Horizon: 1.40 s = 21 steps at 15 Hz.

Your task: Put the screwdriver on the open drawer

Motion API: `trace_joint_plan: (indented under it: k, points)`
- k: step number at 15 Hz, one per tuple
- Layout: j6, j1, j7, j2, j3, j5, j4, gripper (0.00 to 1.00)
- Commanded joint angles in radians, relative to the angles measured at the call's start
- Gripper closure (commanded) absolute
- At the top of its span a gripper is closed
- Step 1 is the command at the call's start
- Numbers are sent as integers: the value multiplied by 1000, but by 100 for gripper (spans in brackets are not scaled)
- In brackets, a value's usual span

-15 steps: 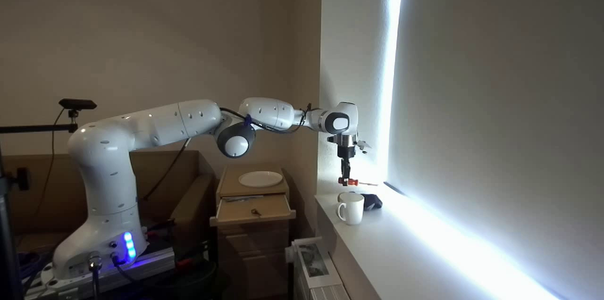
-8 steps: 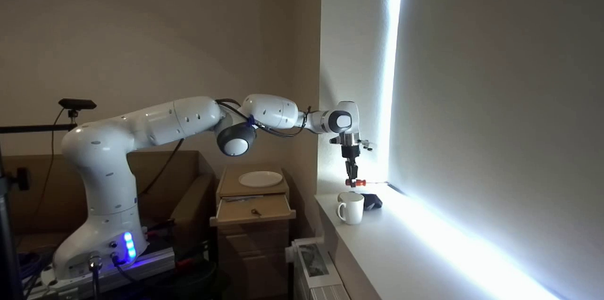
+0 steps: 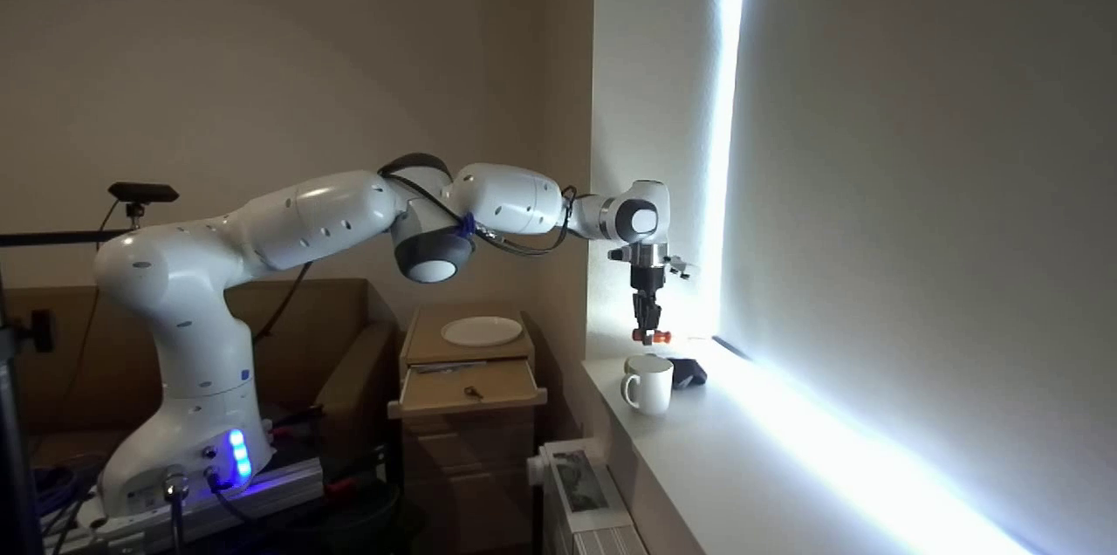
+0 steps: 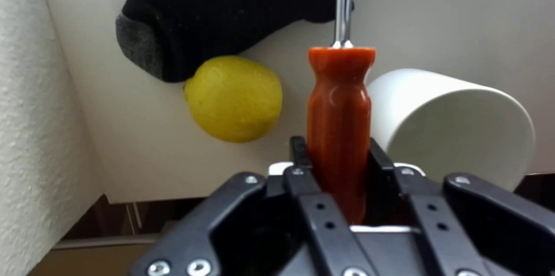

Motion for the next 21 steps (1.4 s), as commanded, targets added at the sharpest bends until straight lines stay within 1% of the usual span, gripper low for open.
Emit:
trace_joint_plan:
  k: [1, 2, 3, 4, 6, 7, 9, 12, 14, 15, 16, 17, 18, 19, 20, 21]
  points:
    - [-86, -180, 0, -14, 276, -265, -243, 92]
    - [-115, -218, 0, 4, 356, -354, -291, 92]
    - [-157, -252, 0, 10, 414, -430, -342, 92]
    - [-219, -280, 0, 20, 470, -480, -394, 92]
    - [-300, -332, 0, 29, 541, -542, -498, 92]
    - [-315, -361, 0, 30, 564, -560, -552, 92]
    - [-324, -442, 0, 25, 604, -550, -658, 92]
    - [-315, -595, 0, 37, 670, -533, -813, 92]
    - [-296, -726, 0, 60, 726, -523, -913, 92]
    - [-283, -780, 0, 68, 748, -509, -919, 92]
    - [-301, -813, 1, 71, 766, -475, -885, 92]
    - [-322, -713, 2, 39, 714, -508, -843, 67]
    - [-322, -763, 0, 46, 737, -493, -851, 67]
    - [-322, -797, -3, 53, 752, -483, -855, 67]
    - [-321, -814, -3, 57, 757, -478, -856, 67]
    - [-321, -816, -3, 60, 758, -477, -857, 67]
